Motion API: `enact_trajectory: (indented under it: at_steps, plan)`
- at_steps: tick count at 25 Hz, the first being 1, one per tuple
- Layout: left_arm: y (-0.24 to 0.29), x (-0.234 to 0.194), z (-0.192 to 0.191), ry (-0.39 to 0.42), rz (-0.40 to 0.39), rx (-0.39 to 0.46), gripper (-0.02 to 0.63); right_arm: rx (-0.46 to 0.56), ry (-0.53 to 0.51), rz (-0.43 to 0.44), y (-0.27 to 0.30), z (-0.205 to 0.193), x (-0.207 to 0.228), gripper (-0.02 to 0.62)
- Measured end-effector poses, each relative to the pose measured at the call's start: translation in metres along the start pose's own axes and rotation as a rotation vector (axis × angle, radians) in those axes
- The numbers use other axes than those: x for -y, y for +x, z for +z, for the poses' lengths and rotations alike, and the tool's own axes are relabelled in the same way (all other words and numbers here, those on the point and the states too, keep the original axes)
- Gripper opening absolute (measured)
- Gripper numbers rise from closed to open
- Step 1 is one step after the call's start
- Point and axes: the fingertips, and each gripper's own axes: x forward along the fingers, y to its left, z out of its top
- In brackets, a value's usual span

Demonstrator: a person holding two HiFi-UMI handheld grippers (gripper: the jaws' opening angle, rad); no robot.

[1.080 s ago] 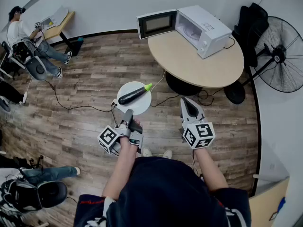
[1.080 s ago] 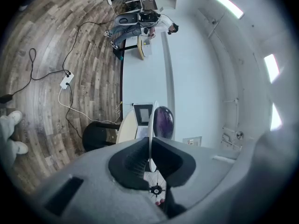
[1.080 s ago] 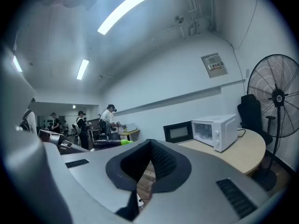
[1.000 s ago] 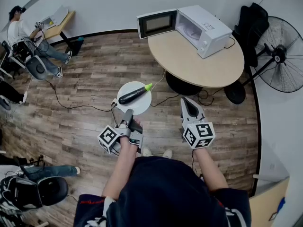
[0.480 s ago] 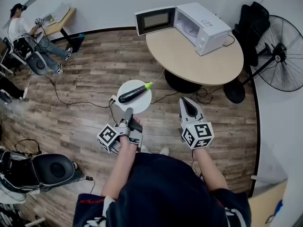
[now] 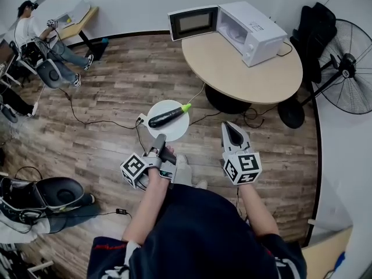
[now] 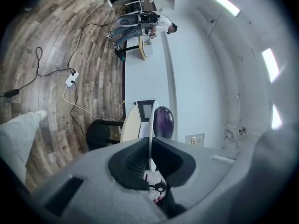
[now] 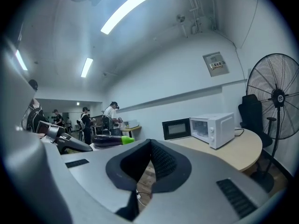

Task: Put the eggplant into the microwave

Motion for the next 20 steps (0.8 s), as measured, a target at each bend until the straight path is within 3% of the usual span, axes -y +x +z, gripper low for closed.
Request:
enact_trajectory:
  at_steps: [10, 20]
  plan:
    - [0.041, -0.001, 0.007, -0.011, 0.004, -0.004, 0.025, -0.013, -0.013, -0.001, 0.033, -0.001, 0.021, 0.011]
    - [0.13, 0.011, 0.05, -0.032, -0.006, -0.007, 0.026, -0.027, -0.003, 0.003, 0.129, 0.013, 0.049, 0.011]
